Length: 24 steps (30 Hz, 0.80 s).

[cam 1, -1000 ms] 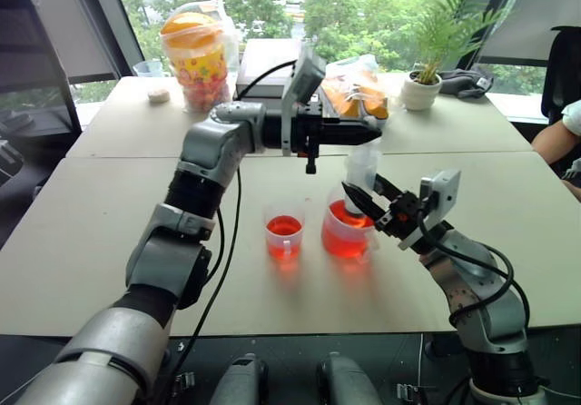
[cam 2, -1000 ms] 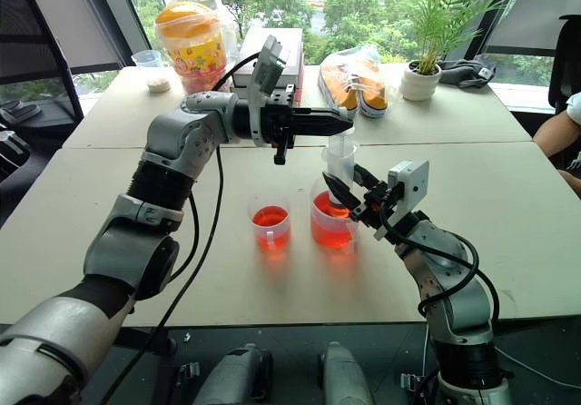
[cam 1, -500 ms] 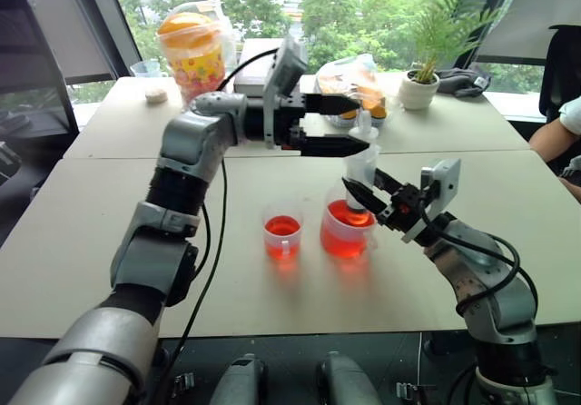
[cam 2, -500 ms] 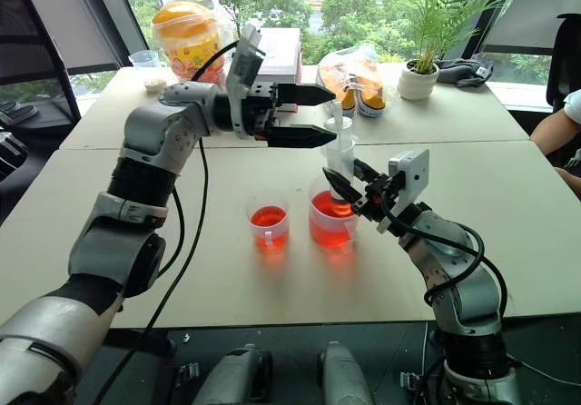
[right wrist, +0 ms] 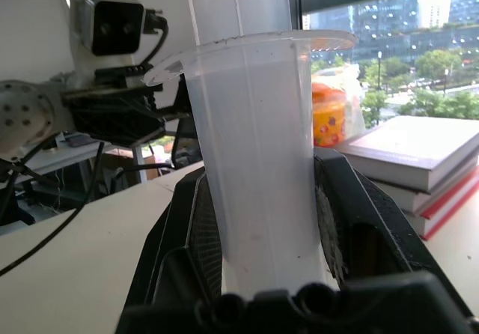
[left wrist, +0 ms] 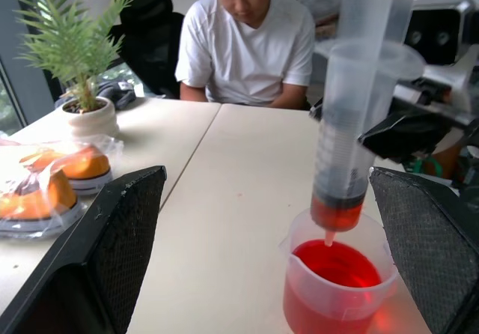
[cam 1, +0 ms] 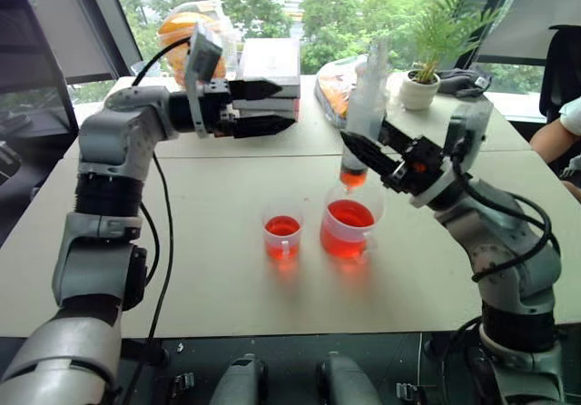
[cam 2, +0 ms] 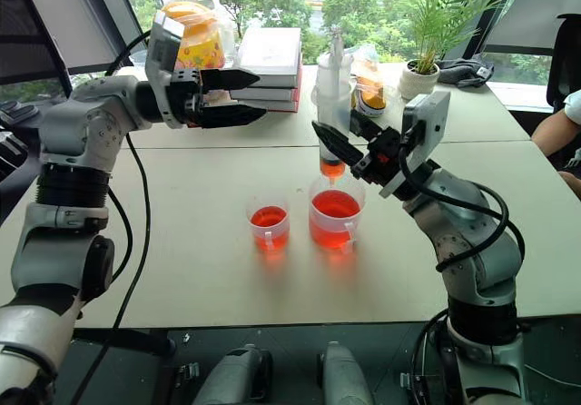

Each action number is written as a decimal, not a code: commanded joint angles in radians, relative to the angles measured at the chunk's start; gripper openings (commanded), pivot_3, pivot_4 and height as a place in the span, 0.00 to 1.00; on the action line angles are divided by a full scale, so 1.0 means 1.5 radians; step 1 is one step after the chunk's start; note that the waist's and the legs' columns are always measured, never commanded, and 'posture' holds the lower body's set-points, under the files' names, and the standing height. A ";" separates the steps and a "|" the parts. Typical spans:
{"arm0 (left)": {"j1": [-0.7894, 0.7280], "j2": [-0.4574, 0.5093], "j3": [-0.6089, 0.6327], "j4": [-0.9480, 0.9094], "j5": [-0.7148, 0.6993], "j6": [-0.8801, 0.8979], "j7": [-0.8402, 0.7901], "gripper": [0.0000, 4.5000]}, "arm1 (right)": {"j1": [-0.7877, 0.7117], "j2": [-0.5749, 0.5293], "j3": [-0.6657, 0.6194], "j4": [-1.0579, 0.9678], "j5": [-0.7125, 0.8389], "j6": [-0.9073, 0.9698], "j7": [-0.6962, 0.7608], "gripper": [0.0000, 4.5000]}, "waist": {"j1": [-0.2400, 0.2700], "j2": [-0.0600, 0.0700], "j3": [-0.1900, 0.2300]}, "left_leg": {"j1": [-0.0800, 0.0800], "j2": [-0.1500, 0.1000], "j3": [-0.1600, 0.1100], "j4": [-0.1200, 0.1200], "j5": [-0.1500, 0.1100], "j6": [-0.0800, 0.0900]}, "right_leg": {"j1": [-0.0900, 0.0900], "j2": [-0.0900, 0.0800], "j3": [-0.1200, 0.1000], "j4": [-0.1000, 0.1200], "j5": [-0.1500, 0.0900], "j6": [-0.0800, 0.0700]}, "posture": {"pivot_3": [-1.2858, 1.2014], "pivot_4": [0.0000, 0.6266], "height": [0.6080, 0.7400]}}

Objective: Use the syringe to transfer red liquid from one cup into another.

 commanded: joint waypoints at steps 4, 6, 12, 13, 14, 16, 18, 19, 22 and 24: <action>0.020 0.050 0.034 -0.004 0.014 -0.018 0.017 0.99 | -0.097 0.061 0.068 0.042 0.044 0.005 0.035 0.30 | 0.000 0.000 0.000 | 0.000 0.000 0.000 0.000 0.000 0.000 | 0.000 0.000 0.000 0.000 0.000 0.000 | 0.52 0.24 1.00; 0.025 0.059 0.040 -0.014 0.009 -0.010 0.022 0.99 | -0.094 0.081 0.097 0.069 0.023 -0.015 0.054 0.30 | 0.002 0.000 0.000 | 0.000 0.000 0.000 0.000 0.000 0.000 | 0.000 0.000 0.000 0.000 0.000 0.000 | 0.52 0.24 1.00; 0.052 0.087 0.057 -0.090 -0.031 0.058 0.019 0.99 | -0.045 0.116 0.170 0.149 -0.058 -0.102 0.113 0.30 | 0.003 0.000 0.000 | -0.002 -0.001 0.000 0.000 0.000 0.000 | -0.001 -0.001 0.000 0.000 0.000 0.000 | 0.52 0.24 1.00; 0.055 0.093 0.062 -0.104 -0.044 0.074 0.014 0.99 | -0.038 0.117 0.176 0.157 -0.068 -0.112 0.121 0.30 | 0.003 0.000 0.000 | -0.002 -0.001 0.000 0.000 0.000 0.000 | -0.001 -0.001 0.000 0.000 0.000 0.000 | 0.52 0.24 1.00; 0.059 0.099 0.067 -0.117 -0.057 0.088 0.008 0.99 | -0.032 0.117 0.179 0.164 -0.075 -0.120 0.128 0.30 | 0.002 0.000 0.000 | -0.002 -0.001 0.000 0.000 0.000 0.000 | -0.001 -0.001 0.000 0.000 0.000 0.000 | 0.52 0.24 1.00; 0.065 0.109 0.071 -0.142 -0.079 0.114 0.000 0.99 | -0.024 0.119 0.180 0.171 -0.081 -0.128 0.135 0.30 | 0.000 0.000 0.000 | -0.002 -0.001 0.000 0.000 0.000 0.000 | -0.002 -0.001 0.000 0.000 0.000 0.000 | 0.52 0.24 1.00; 0.065 0.110 0.071 -0.156 -0.091 0.129 0.005 0.99 | -0.019 0.121 0.181 0.176 -0.088 -0.133 0.140 0.30 | 0.000 0.000 0.000 | -0.002 -0.001 0.000 0.000 0.000 0.000 | -0.002 -0.001 0.000 0.000 0.000 0.000 | 0.52 0.24 1.00; 0.063 0.108 0.071 -0.160 -0.096 0.135 0.007 0.99 | -0.017 0.123 0.181 0.175 -0.089 -0.134 0.141 0.30 | 0.000 0.000 0.000 | -0.002 0.000 0.000 0.000 0.000 0.000 | -0.002 -0.001 0.000 0.000 0.000 0.000 | 0.52 0.24 1.00; 0.052 0.097 0.075 -0.159 -0.109 0.142 0.017 0.99 | -0.015 0.127 0.182 0.175 -0.095 -0.134 0.141 0.30 | 0.000 0.000 0.000 | -0.002 0.000 0.000 0.000 0.000 0.000 | -0.002 -0.001 0.000 0.000 0.000 0.000 | 0.52 0.24 1.00; 0.045 0.090 0.075 -0.155 -0.115 0.144 0.019 0.99 | -0.013 0.129 0.182 0.175 -0.099 -0.135 0.142 0.30 | 0.000 0.000 0.000 | -0.002 0.000 0.000 0.000 0.000 0.000 | -0.002 -0.001 0.000 0.000 0.000 0.000 | 0.52 0.24 1.00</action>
